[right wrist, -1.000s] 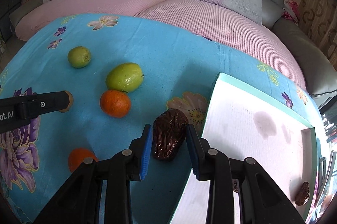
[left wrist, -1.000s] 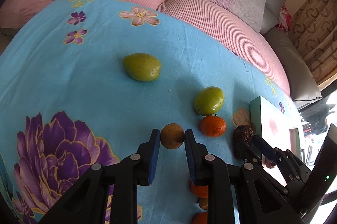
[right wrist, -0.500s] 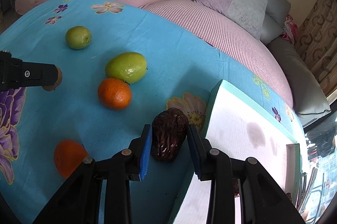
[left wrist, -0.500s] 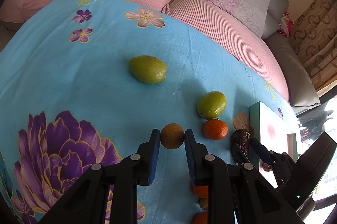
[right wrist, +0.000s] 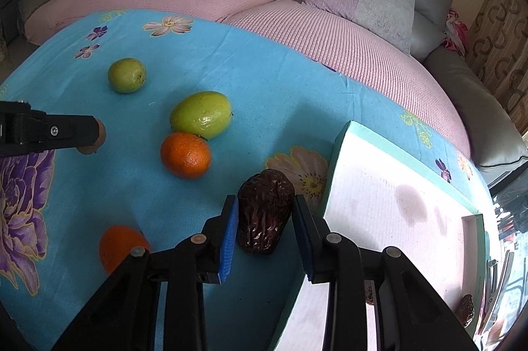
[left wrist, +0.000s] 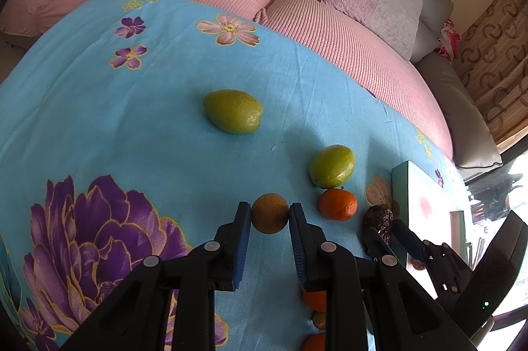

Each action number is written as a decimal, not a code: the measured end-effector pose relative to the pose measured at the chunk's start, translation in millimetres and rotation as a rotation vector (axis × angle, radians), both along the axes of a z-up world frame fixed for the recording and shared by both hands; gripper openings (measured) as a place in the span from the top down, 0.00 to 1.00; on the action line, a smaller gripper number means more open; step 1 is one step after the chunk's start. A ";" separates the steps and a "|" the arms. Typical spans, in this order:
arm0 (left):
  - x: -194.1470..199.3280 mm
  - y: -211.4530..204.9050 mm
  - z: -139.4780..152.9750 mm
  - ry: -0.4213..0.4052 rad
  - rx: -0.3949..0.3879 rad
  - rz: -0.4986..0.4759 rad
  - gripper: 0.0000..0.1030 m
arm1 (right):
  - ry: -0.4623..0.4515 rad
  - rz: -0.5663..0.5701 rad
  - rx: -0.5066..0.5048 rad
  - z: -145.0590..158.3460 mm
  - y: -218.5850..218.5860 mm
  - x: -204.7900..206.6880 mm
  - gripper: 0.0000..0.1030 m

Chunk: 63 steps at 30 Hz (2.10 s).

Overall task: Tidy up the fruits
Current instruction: 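Carry the date and the brown fruit over the white tray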

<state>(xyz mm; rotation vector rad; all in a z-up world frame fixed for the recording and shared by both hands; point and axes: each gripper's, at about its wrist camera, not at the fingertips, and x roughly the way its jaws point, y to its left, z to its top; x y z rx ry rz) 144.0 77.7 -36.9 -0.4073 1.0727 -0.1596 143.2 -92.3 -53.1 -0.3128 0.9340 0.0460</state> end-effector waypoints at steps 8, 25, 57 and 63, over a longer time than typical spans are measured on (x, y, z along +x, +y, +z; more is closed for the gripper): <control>-2.7 -1.6 6.7 -0.016 0.003 -0.003 0.75 | -0.041 0.016 0.174 25.9 -4.9 -11.5 0.68; -14.0 -30.8 43.4 -0.113 0.003 -0.092 0.75 | -0.113 -0.051 0.225 58.4 -48.2 -46.9 0.67; -71.5 -195.2 30.9 -0.122 0.039 -0.552 0.75 | -0.154 -0.471 0.253 81.0 -224.5 -103.0 0.67; -73.1 -199.3 20.3 -0.098 0.055 -0.562 0.75 | -0.065 -0.457 0.250 58.8 -218.5 -91.4 0.67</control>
